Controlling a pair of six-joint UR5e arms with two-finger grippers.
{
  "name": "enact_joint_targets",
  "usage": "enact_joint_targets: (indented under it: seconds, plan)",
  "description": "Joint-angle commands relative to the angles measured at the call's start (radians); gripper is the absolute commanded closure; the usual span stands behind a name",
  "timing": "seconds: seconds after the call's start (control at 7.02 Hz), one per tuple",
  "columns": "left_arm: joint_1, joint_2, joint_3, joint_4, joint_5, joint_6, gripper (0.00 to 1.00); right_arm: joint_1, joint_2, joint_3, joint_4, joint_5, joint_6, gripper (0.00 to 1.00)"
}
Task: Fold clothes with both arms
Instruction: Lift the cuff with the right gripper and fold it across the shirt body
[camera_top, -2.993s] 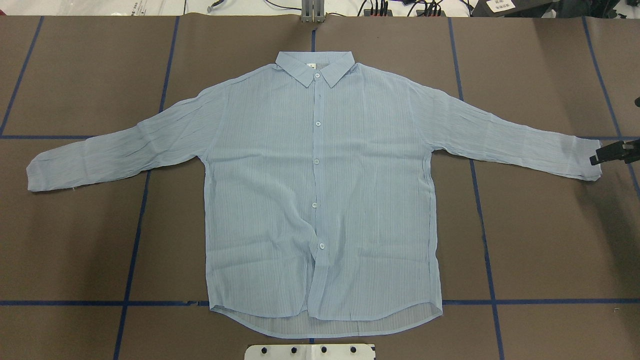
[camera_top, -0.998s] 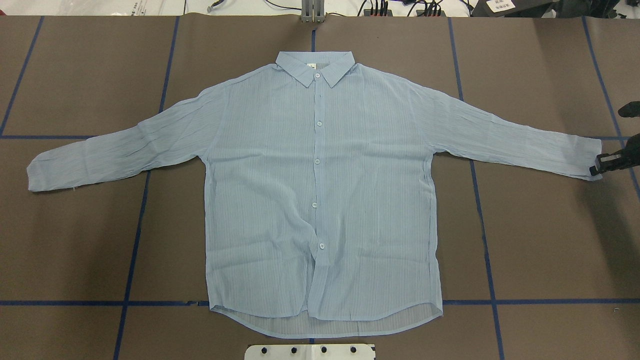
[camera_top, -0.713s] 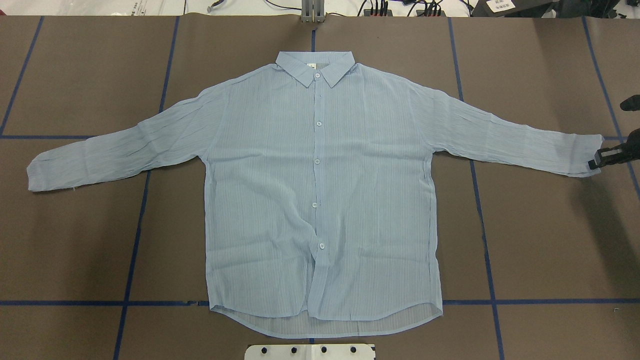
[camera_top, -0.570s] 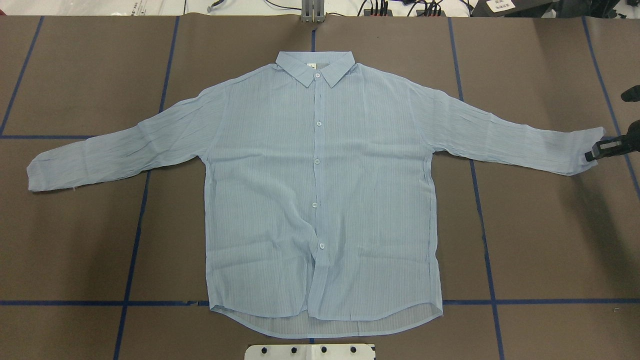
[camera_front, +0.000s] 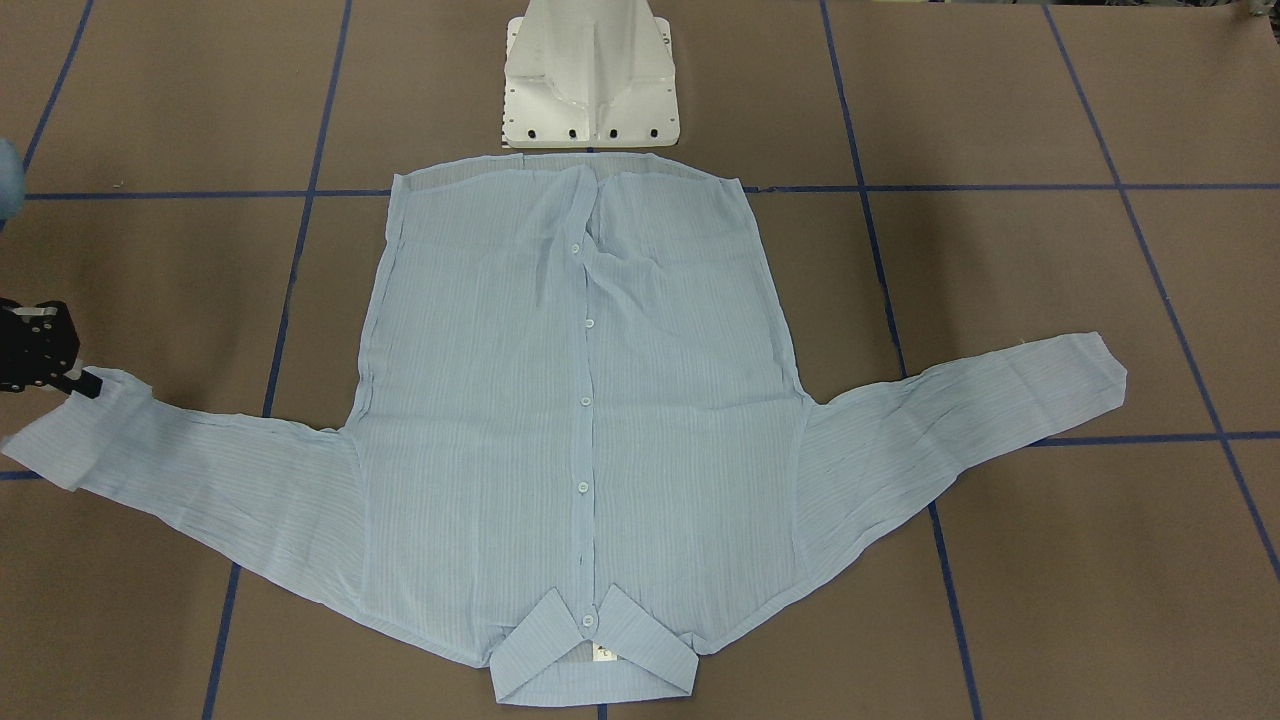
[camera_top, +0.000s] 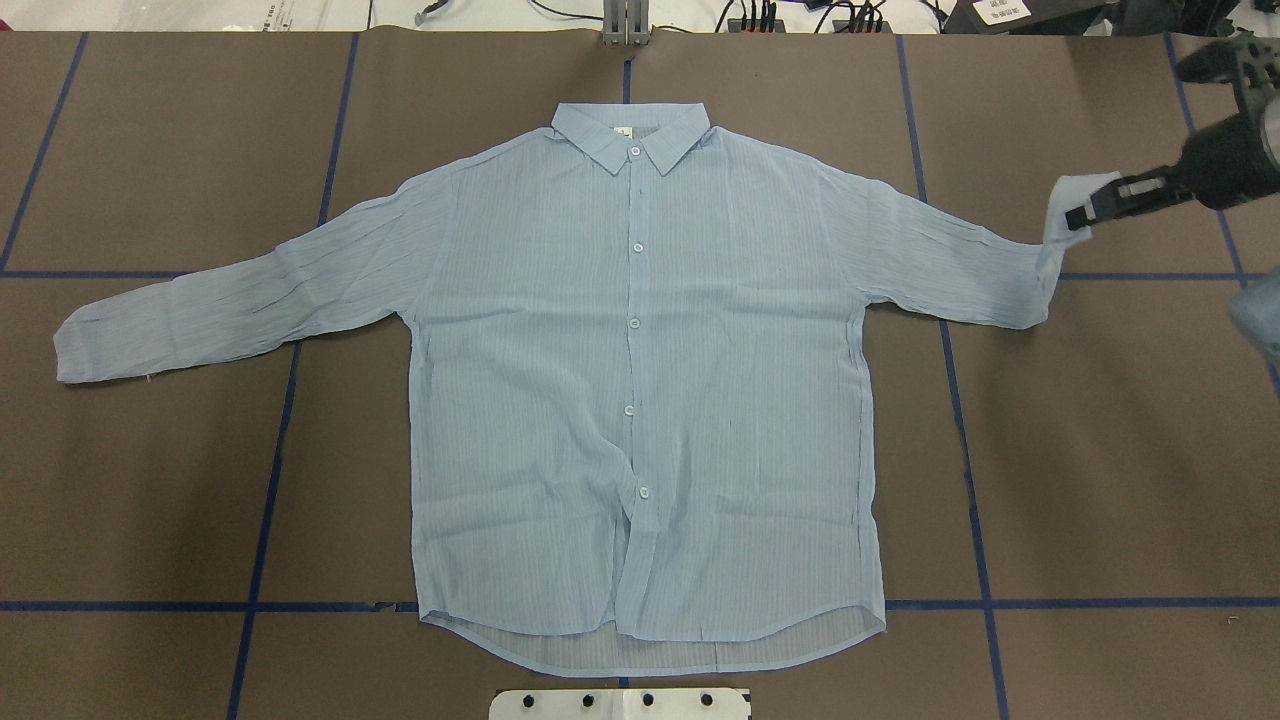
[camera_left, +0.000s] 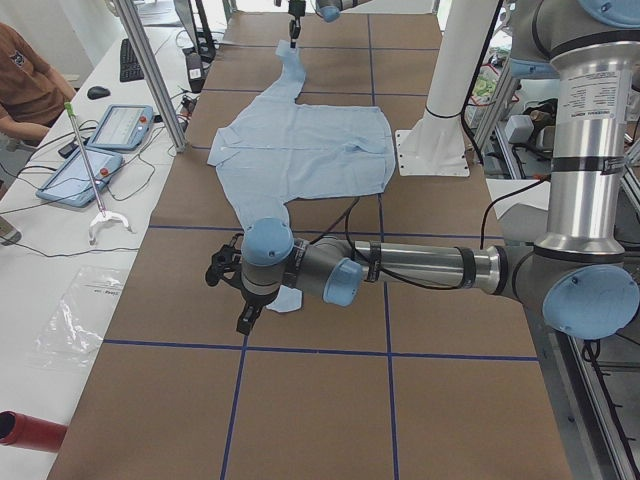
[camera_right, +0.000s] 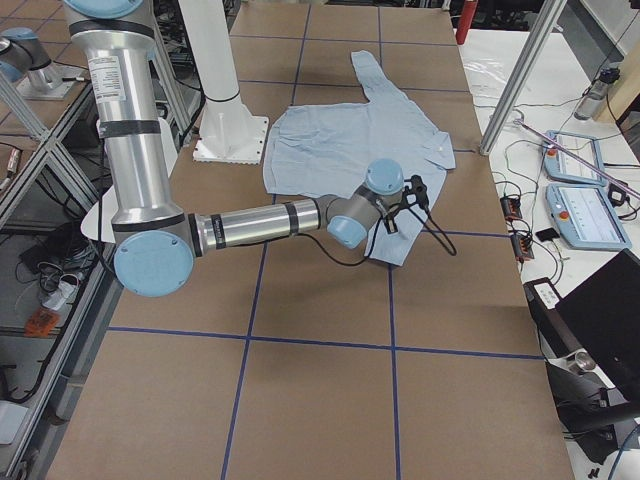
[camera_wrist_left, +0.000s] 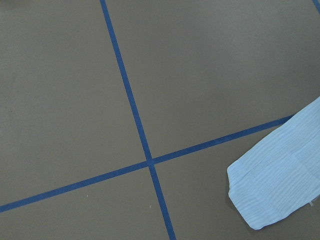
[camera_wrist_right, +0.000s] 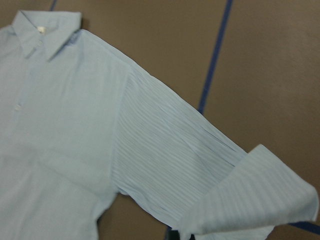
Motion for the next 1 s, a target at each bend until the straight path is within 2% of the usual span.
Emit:
enact_joint_targets:
  seconds: [0.0, 0.29, 0.86]
  plan:
    - [0.000, 0.001, 0.007, 0.000, 0.000, 0.000, 0.01, -0.034, 0.226, 0.006, -0.003, 0.041, 0.265, 1.00]
    - [-0.001, 0.001, 0.008, 0.001, 0.000, 0.000, 0.01, -0.128, 0.390, -0.020, -0.006, 0.004, 0.379, 1.00]
    - [0.000, 0.004, 0.019, 0.001, 0.002, 0.000, 0.01, -0.305, 0.523, -0.084, -0.061, -0.235, 0.388, 1.00]
